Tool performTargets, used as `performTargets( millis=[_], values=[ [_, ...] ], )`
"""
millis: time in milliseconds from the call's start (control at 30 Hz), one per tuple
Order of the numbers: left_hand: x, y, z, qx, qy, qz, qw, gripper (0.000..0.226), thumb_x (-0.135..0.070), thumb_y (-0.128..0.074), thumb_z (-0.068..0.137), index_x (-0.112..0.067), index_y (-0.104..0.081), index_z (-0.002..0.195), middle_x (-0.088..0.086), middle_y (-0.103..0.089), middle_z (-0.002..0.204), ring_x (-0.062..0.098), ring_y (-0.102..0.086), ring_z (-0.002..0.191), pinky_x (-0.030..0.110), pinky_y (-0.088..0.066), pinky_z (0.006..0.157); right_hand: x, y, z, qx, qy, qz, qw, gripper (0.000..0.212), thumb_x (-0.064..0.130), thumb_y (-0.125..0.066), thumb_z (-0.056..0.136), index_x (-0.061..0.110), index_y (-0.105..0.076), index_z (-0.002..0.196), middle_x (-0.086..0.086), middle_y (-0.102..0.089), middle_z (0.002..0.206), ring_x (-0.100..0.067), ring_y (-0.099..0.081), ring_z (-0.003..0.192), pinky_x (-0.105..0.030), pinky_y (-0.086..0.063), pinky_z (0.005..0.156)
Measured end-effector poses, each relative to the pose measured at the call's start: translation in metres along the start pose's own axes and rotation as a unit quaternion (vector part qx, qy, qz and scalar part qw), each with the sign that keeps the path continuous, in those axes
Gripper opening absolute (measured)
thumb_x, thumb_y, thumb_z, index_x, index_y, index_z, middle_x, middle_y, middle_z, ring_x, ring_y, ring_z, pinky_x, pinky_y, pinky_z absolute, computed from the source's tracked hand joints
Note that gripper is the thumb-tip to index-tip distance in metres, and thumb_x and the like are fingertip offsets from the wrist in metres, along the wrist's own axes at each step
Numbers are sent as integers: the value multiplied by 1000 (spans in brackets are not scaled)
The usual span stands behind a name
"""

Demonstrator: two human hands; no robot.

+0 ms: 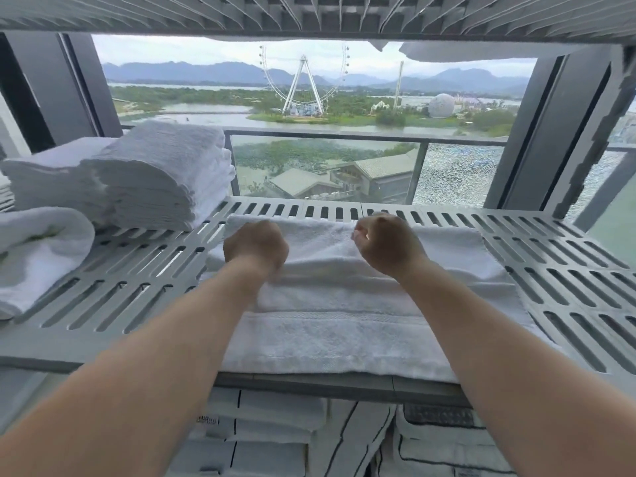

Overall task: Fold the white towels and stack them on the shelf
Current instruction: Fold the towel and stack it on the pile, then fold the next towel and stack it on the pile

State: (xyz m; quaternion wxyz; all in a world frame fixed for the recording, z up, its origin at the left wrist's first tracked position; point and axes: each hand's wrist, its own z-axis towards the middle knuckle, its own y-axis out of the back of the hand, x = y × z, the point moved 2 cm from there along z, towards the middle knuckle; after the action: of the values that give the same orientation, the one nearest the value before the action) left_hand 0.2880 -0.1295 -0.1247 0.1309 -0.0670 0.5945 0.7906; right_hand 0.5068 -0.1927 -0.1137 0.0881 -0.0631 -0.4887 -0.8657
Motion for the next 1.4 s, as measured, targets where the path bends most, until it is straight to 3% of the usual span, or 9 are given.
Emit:
performTargets(
  millis=[133, 233, 367, 500, 700, 833, 967, 1133, 1400],
  values=[
    [-7, -4, 28, -10, -98, -52, 994, 31, -17, -40, 89, -24, -68, 100, 4, -65, 110, 26, -58, 100, 40, -50, 84, 17, -24, 32, 24, -11, 32, 999, 30, 34, -54, 95, 14, -72, 110, -11, -67, 113, -31, -62, 106, -38, -50, 92],
    [0, -20, 46, 97, -166, -14, 981, 42, -39, -36, 101, -30, -49, 140, 6, -48, 148, 27, -41, 136, 49, -32, 114, 17, -49, 40, 120, -39, 71, 990, 50, 44, -50, 98, 18, -53, 141, -10, -51, 145, -27, -46, 134, -40, -37, 112],
    [20, -51, 58, 167, -54, 72, 982, 70, -67, -16, 95, -37, 0, 157, 7, 4, 167, 33, 7, 153, 59, 8, 119, 4, -77, 38, 236, -34, 14, 971, 73, 62, -33, 98, 23, -20, 158, -5, -10, 166, -18, -6, 154, -36, -2, 122],
    [12, -52, 56, 186, 2, 90, 979, 74, -68, -11, 93, -34, 15, 154, 15, 19, 163, 38, 22, 148, 64, 17, 113, 5, -83, 40, 254, -28, -23, 966, 77, 68, -23, 96, 27, -7, 159, 1, 4, 167, -16, 6, 153, -37, 5, 122],
    [-33, -40, 53, 136, -129, 52, 981, 69, -13, -29, 92, -20, -13, 159, 16, -6, 166, 33, 1, 153, 56, 3, 122, 9, -72, 36, 189, -53, 46, 980, 57, 46, -38, 102, 17, -38, 151, -8, -29, 161, -20, -19, 151, -34, -14, 120],
    [-69, -37, 40, 81, -236, -59, 967, 56, -11, -40, 88, -18, -46, 143, 10, -46, 148, 29, -37, 139, 48, -24, 118, -14, -49, 28, 115, -128, 72, 982, 34, 28, -42, 102, 13, -60, 126, -11, -59, 133, -27, -52, 124, -35, -38, 101],
    [-100, -49, 22, 98, -307, -94, 942, 48, -39, -45, 98, -19, -49, 142, 9, -43, 151, 27, -36, 141, 43, -26, 118, -58, -27, 2, 166, -152, -5, 974, 40, 35, -37, 104, 17, -52, 137, -12, -46, 148, -27, -37, 141, -38, -27, 115],
    [-108, -62, 4, 188, -394, 31, 899, 74, -73, -21, 94, -34, -17, 157, 3, -2, 167, 24, 2, 154, 51, 0, 123, -110, 2, -41, 216, -214, -64, 951, 62, 55, -28, 102, 28, -22, 157, -4, -11, 166, -20, -8, 154, -45, -8, 124],
    [-114, -37, -33, 196, -290, 34, 936, 59, -54, -29, 103, -23, -33, 153, 10, -22, 163, 26, -19, 151, 46, -21, 121, -132, 28, -73, 203, -203, -49, 957, 58, 52, -28, 102, 23, -34, 153, -7, -26, 162, -23, -18, 151, -48, -15, 123]
  ],
)
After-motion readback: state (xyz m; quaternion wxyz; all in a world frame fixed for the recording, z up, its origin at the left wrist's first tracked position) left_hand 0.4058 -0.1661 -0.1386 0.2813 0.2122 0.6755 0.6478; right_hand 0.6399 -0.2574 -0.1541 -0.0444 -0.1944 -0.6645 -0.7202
